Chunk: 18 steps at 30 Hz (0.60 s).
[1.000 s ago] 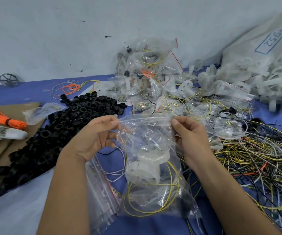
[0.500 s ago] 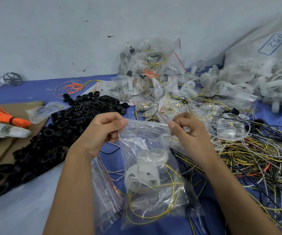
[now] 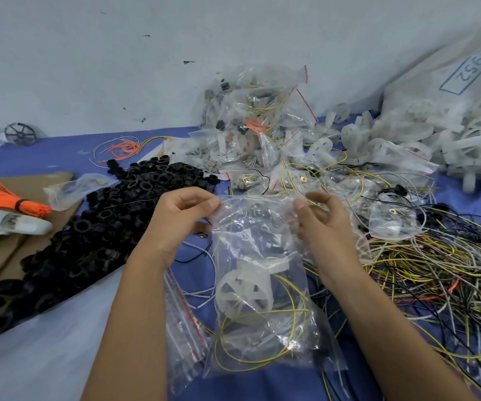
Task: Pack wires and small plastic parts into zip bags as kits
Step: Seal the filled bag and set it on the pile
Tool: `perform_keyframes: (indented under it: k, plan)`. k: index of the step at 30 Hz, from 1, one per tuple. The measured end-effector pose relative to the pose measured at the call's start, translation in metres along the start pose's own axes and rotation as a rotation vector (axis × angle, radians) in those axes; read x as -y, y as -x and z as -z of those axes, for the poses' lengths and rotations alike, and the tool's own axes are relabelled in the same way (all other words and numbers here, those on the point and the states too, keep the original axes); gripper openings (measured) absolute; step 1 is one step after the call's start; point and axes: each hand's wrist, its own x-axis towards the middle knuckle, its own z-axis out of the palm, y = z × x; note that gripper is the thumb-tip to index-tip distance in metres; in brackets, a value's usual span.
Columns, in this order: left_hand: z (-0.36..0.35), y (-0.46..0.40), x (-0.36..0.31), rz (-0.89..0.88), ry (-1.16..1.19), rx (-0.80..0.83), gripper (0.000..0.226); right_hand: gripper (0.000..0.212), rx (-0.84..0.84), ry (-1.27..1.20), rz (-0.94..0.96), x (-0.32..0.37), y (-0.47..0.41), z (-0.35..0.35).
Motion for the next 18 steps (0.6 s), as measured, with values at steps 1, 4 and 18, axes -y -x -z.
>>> perform_keyframes:
  k: [1,4,18]
  plan:
    - [0.001,-0.001,0.002,-0.002,-0.006,-0.026,0.02,0.033,0.052,0.098,-0.031,-0.001,0.001,-0.001]
    - [0.004,-0.003,0.007,0.007,-0.02,-0.086,0.02,0.016,0.163,0.174,-0.053,-0.003,0.003,-0.004]
    - [-0.016,-0.003,0.006,0.417,0.286,0.102,0.066,0.034,0.071,0.167,-0.149,0.0,0.003,-0.005]
